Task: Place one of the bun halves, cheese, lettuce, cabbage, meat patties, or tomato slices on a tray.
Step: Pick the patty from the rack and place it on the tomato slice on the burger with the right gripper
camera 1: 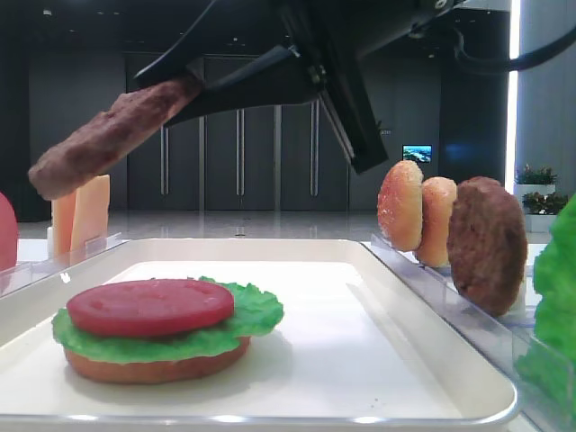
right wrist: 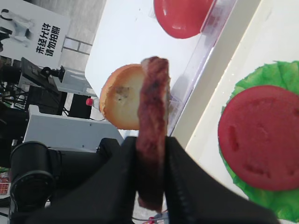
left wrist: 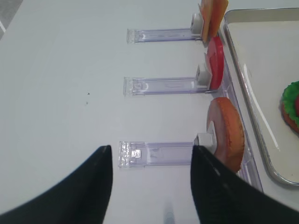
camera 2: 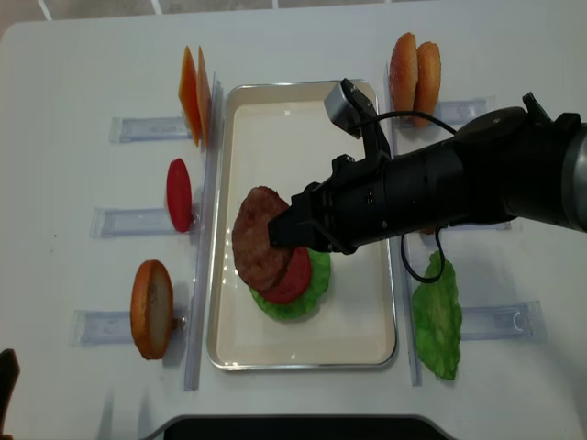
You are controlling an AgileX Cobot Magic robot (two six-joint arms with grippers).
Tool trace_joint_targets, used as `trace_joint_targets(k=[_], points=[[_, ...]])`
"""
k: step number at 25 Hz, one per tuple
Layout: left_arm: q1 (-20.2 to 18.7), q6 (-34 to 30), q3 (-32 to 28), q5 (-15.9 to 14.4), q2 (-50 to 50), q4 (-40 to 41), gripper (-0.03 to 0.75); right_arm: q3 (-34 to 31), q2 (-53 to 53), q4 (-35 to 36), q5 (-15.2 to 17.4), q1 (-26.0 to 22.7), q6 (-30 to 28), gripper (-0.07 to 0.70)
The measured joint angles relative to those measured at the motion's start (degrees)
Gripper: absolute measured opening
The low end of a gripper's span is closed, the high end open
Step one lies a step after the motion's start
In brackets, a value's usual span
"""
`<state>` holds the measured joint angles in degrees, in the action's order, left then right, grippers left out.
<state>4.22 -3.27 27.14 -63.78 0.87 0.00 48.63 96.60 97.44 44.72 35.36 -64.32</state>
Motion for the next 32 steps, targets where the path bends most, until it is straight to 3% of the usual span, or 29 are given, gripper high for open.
trace_joint_targets(k=[7, 13, 32], points=[[0.0, 0.0, 0.0, 0.0, 0.0, 0.0, 0.408, -1.4, 0.4, 0.1, 0.0, -0.3, -1.3, 0.121], [0.0, 0.0, 0.0, 0.0, 0.0, 0.0, 0.408, -1.5, 4.6, 1.5, 4.1, -3.1, -2.3, 0.121], [0.0, 0.0, -0.1, 0.0, 0.0, 0.0, 0.408, -1.5, 9.7, 4.6, 4.9, -3.4, -6.6, 0.121]])
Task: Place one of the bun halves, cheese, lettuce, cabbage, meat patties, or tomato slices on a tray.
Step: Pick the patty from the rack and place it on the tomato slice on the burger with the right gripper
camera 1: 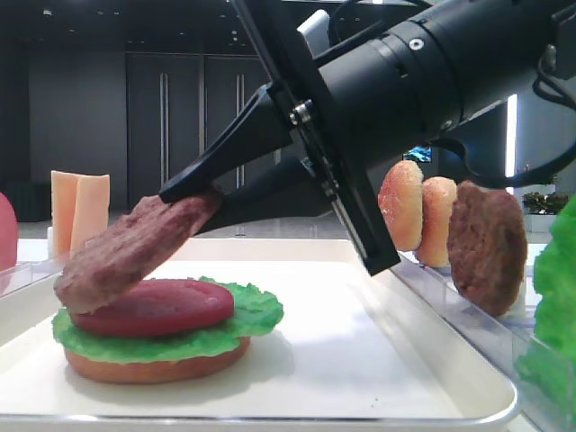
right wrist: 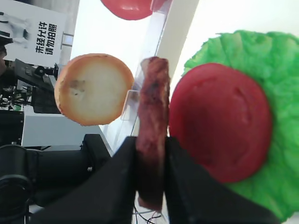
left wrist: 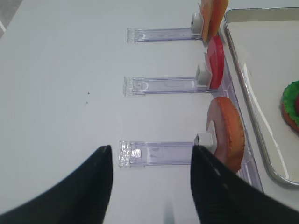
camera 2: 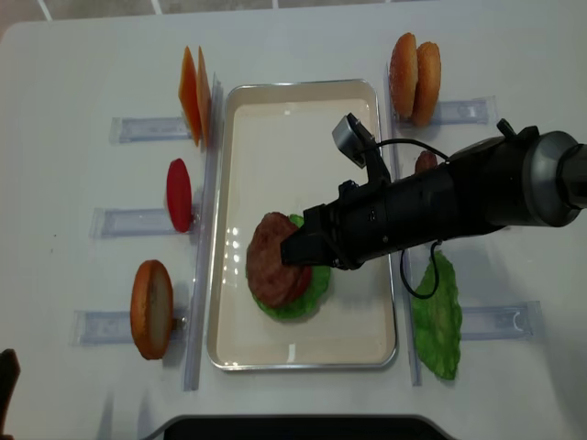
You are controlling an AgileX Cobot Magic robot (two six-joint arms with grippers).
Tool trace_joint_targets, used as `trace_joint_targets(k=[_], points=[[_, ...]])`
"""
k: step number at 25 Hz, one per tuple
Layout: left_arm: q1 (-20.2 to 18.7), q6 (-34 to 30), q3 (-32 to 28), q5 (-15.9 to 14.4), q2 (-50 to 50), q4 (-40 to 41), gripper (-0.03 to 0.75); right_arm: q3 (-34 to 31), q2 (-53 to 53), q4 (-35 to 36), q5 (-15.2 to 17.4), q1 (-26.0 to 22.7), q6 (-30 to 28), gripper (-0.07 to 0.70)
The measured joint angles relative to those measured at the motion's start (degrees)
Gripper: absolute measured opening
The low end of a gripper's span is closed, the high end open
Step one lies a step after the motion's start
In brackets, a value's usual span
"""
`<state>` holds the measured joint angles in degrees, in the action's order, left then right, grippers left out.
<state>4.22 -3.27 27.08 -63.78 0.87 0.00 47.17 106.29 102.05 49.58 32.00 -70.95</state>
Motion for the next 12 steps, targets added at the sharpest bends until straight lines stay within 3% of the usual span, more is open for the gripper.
trace_joint_targets(k=[12], points=[[0.0, 0.0, 0.0, 0.0, 0.0, 0.0, 0.408, 0.0, 0.1, 1.1, -0.1, 0.0, -0.2, 0.123]])
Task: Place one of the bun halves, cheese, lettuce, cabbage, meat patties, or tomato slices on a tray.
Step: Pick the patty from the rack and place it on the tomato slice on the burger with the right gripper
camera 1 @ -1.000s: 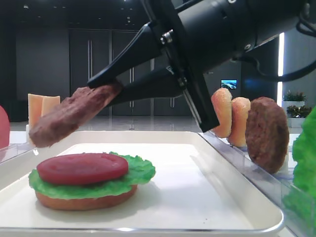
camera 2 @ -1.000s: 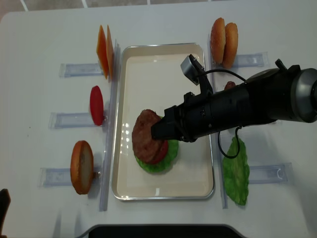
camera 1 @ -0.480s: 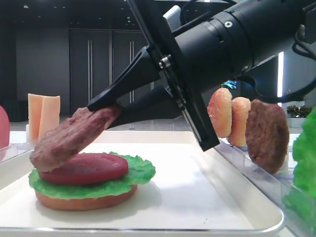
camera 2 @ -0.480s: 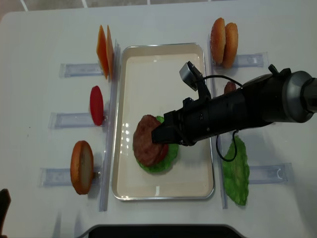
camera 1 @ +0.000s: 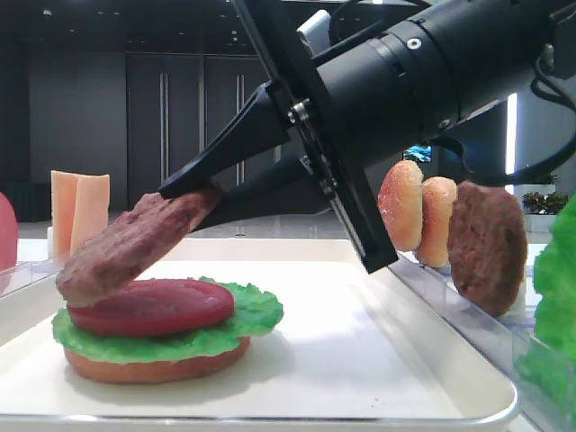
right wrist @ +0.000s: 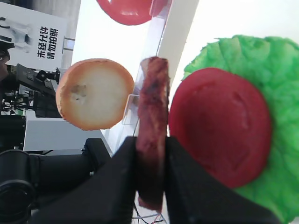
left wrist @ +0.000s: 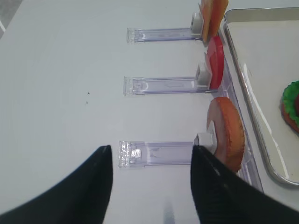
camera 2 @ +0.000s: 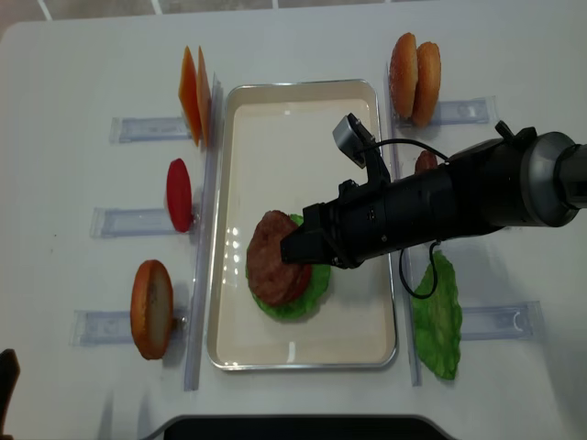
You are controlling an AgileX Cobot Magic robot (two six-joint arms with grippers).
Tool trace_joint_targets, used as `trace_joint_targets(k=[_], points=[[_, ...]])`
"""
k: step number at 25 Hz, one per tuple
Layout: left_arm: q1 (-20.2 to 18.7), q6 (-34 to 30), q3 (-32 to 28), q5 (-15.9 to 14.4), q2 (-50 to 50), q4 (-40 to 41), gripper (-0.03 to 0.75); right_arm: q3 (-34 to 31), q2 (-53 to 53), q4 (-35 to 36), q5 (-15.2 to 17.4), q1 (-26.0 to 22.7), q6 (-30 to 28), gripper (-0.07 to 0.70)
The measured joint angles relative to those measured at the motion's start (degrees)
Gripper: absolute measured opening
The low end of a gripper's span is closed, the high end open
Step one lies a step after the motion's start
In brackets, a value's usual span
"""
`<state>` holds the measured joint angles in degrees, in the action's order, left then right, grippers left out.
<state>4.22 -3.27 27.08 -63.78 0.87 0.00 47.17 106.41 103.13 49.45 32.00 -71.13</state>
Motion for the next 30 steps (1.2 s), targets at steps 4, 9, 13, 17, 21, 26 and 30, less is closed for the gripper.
trace_joint_targets(k=[4, 9, 13, 17, 21, 26, 30], points=[[0.0, 0.0, 0.0, 0.0, 0.0, 0.0, 0.408, 0.0, 0.0, 0.0, -0.1, 0.0, -0.3, 0.164], [0.0, 0.0, 0.0, 0.0, 0.0, 0.0, 0.408, 0.0, 0.0, 0.1, -0.1, 0.0, -0.5, 0.326], [0.0, 0.0, 0.0, 0.0, 0.0, 0.0, 0.408, 0.0, 0.0, 0.1, 0.0, 0.0, -0.5, 0.408], [0.0, 0.0, 0.0, 0.0, 0.0, 0.0, 0.408, 0.0, -0.2, 0.1, 0.0, 0.0, -0.5, 0.425], [0.0, 0.0, 0.0, 0.0, 0.0, 0.0, 0.408, 0.0, -2.1, -1.4, -1.6, 0.0, -0.1, 0.425], [0.0, 0.0, 0.0, 0.0, 0.0, 0.0, 0.408, 0.0, -5.4, -7.2, -7.6, 0.0, 3.3, 0.427], [0.0, 0.0, 0.0, 0.0, 0.0, 0.0, 0.408, 0.0, -7.3, -10.6, -11.5, 0.0, 4.6, 0.426]])
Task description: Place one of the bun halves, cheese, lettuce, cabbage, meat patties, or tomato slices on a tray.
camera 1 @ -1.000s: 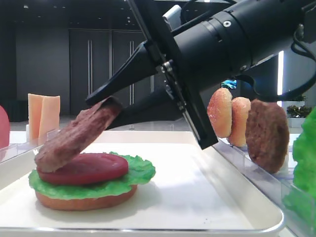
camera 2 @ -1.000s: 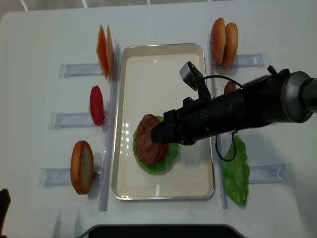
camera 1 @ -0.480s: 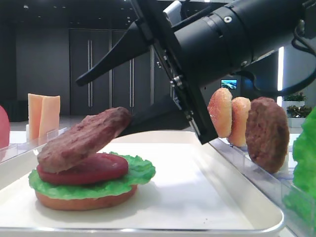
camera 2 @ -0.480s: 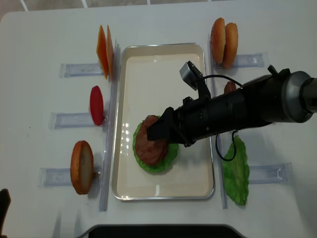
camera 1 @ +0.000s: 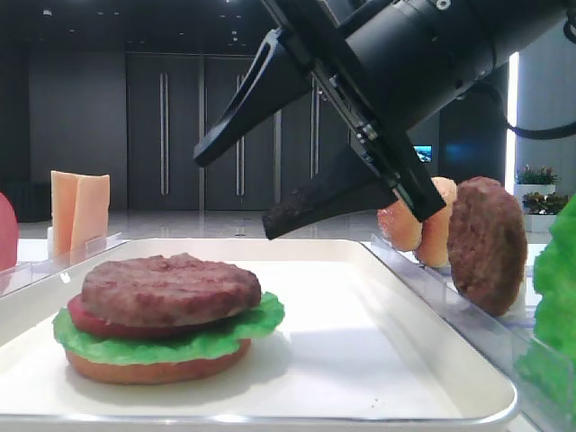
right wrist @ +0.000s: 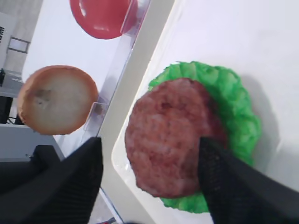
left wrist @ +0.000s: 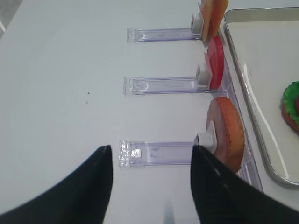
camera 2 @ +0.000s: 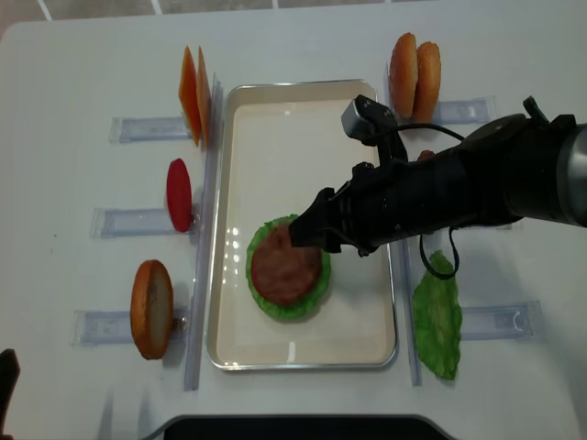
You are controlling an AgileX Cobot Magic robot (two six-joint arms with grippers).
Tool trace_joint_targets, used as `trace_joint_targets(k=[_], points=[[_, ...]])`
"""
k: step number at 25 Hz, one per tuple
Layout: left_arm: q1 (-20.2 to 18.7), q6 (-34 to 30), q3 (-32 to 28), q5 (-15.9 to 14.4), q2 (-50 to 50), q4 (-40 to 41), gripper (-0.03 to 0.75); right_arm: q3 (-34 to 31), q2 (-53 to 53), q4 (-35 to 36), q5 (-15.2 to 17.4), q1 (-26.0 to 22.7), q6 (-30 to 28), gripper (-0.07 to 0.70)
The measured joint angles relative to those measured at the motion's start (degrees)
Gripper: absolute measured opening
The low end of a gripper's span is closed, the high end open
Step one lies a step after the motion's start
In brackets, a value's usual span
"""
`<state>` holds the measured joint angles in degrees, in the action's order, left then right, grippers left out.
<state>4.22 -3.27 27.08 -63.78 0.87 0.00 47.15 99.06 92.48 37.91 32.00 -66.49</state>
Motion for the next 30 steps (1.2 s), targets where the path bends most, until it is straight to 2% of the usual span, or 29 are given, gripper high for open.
trace_joint_targets(k=[7, 9, 11, 15, 17, 19, 21, 30], points=[[0.0, 0.0, 0.0, 0.0, 0.0, 0.0, 0.408, 0.0, -5.8, -9.8, -5.2, 0.0, 5.0, 0.426], [0.0, 0.0, 0.0, 0.0, 0.0, 0.0, 0.408, 0.0, -8.5, -16.6, -5.9, 0.0, 9.8, 0.426], [0.0, 0.0, 0.0, 0.0, 0.0, 0.0, 0.408, 0.0, -11.4, -28.5, -6.0, 0.0, 19.3, 0.422], [0.0, 0.0, 0.0, 0.0, 0.0, 0.0, 0.408, 0.0, -16.5, -57.5, -2.1, -0.7, 43.9, 0.412], [0.0, 0.0, 0.0, 0.0, 0.0, 0.0, 0.408, 0.0, -19.1, -67.7, 2.7, -2.4, 52.4, 0.411], [0.0, 0.0, 0.0, 0.0, 0.0, 0.0, 0.408, 0.0, -21.2, -74.6, 7.7, -4.9, 58.1, 0.407], [0.0, 0.0, 0.0, 0.0, 0.0, 0.0, 0.408, 0.0, -23.3, -78.0, 11.6, -8.7, 60.4, 0.397], [0.0, 0.0, 0.0, 0.0, 0.0, 0.0, 0.408, 0.0, -32.5, -86.5, 20.4, -31.0, 61.6, 0.379]])
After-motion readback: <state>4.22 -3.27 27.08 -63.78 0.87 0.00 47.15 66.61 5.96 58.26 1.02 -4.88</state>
